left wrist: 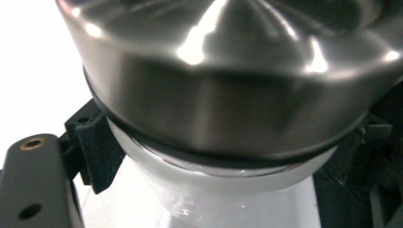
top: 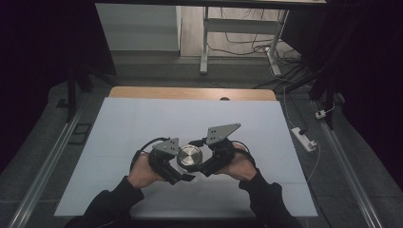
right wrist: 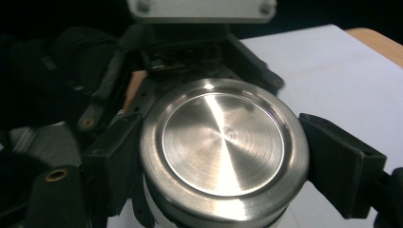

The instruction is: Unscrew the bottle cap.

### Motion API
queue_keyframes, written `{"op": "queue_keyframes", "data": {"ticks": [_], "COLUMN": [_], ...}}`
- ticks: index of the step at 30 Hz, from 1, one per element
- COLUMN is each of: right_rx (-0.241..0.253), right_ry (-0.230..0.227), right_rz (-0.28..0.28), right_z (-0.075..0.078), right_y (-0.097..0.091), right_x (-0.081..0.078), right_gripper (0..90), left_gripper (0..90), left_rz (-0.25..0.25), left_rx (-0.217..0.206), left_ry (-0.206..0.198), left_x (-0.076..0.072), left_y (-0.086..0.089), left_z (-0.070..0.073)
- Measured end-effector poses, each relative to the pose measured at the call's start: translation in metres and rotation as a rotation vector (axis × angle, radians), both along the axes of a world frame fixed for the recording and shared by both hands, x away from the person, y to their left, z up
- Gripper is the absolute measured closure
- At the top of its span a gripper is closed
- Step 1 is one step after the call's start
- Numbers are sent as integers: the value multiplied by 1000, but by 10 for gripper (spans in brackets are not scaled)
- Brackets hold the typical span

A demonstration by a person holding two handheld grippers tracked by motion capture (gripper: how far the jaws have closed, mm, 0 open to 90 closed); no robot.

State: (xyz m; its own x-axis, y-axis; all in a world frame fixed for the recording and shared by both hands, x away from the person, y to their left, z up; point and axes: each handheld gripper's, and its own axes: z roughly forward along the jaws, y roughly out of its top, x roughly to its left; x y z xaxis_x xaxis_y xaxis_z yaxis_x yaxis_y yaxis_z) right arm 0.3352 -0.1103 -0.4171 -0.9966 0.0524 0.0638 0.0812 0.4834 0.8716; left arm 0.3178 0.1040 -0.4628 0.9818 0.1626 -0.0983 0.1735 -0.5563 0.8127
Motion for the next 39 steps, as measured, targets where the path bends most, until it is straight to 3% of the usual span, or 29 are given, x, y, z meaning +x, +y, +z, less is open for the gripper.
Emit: {"op": "queue_keyframes", "data": {"ticks": [7,11,13,14,15,16,17,18,19,20,21,22,25,26,30,33,39], "right_rx": [26,20,26,26,6,6,-8,-34,-34,-43,-43,-53,-54,-34,-12,-22,-12], "right_ry": [8,23,33,33,23,23,12,1,1,-12,-12,-21,-46,-60,-45,-45,-7], "right_rz": [47,24,-42,-42,-91,-91,-126,-204,-204,-284,-284,-324,-374,-390,-386,-366,-248], "right_z": [-2,-2,3,3,7,7,9,11,11,11,11,11,6,4,2,1,-1], "right_y": [-1,0,0,0,1,1,2,7,7,13,13,16,22,23,23,22,15], "right_x": [0,0,1,1,-1,-1,-3,-6,-6,-10,-10,-11,-15,-16,-15,-14,-9], "right_gripper": [183,177,74,74,29,29,16,15,15,40,40,43,82,145,181,183,187], "left_gripper": [155,155,154,154,155,155,154,155,155,155,155,155,155,155,155,155,155], "left_rz": [-38,-7,25,41,66,95,120,145,165,183,207,225,257,256,248,223,131], "left_rx": [2,4,10,15,13,9,7,7,11,12,6,4,0,-1,10,17,19], "left_ry": [-9,-16,-16,-18,-16,-10,-8,-15,-21,-24,-25,-26,-33,-32,-32,-26,-11], "left_x": [-1,-1,0,1,2,3,3,3,3,3,3,2,2,2,1,2,4], "left_y": [0,0,0,1,2,2,3,3,3,3,3,3,3,3,3,2,4], "left_z": [0,0,-1,-1,-1,-2,-2,-1,-1,0,0,1,1,2,2,1,1]}}
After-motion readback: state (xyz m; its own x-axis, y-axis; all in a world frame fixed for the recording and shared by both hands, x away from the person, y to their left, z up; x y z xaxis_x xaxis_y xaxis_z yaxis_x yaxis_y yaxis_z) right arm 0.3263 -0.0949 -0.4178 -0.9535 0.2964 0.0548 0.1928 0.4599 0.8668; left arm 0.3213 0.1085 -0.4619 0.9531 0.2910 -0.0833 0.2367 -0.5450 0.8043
